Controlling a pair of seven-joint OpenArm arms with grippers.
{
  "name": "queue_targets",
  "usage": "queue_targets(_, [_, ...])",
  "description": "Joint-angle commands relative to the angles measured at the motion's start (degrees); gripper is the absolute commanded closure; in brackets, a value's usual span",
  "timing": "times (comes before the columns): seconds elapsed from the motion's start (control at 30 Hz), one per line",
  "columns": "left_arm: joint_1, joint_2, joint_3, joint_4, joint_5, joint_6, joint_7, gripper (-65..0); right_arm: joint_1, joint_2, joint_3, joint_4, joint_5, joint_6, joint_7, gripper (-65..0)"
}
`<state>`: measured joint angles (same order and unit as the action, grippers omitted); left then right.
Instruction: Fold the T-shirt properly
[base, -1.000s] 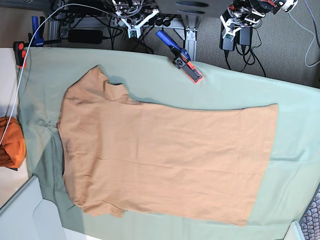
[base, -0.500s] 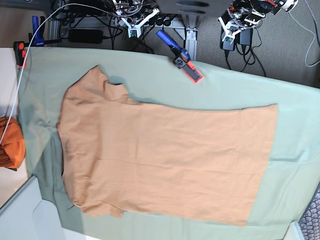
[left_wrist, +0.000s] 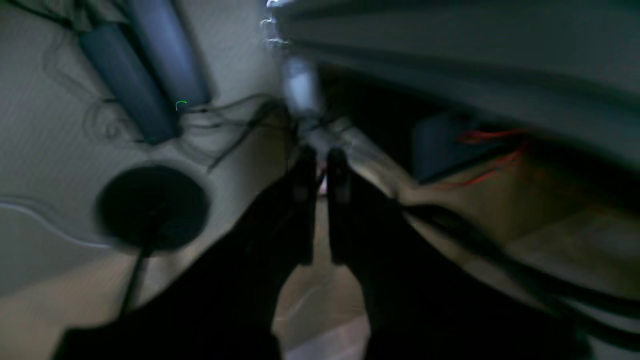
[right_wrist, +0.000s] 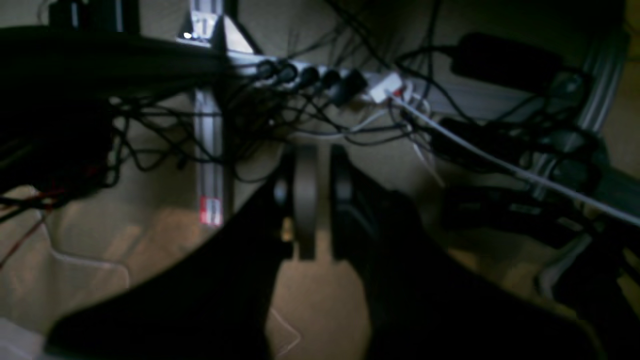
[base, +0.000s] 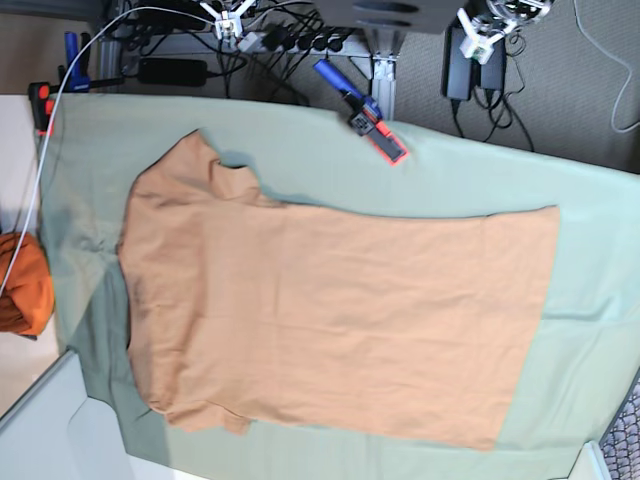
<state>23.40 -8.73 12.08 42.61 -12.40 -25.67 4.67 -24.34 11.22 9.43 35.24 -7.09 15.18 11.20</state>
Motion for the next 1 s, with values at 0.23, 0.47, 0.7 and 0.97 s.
queue_targets(0.23, [11.8, -3.9, -10.8, 22.5, -10.1, -14.3, 6.5, -7.6, -14.8, 7.8, 0.2, 17.8, 10.3, 7.2, 1.0, -4.2])
queue_targets(0.47, [22.8, -6.6, -16.3, 42.6, -16.9, -14.3, 9.4, -9.5, -26.7, 13.4, 0.3, 36.3, 15.9, 7.2, 0.8, -4.3])
queue_targets(0.7, [28.3, -8.4, -19.6, 55.6, -21.7, -14.3, 12.9, -30.0, -32.4, 14.6, 4.0, 54.7, 27.1, 7.2, -4.8, -7.0])
queue_targets(0.97, [30.2, -8.6, -19.6, 57.5, -21.7, -14.3, 16.2, -30.0, -32.3, 14.6, 11.1, 73.9, 38.2, 7.2, -14.5, -19.8])
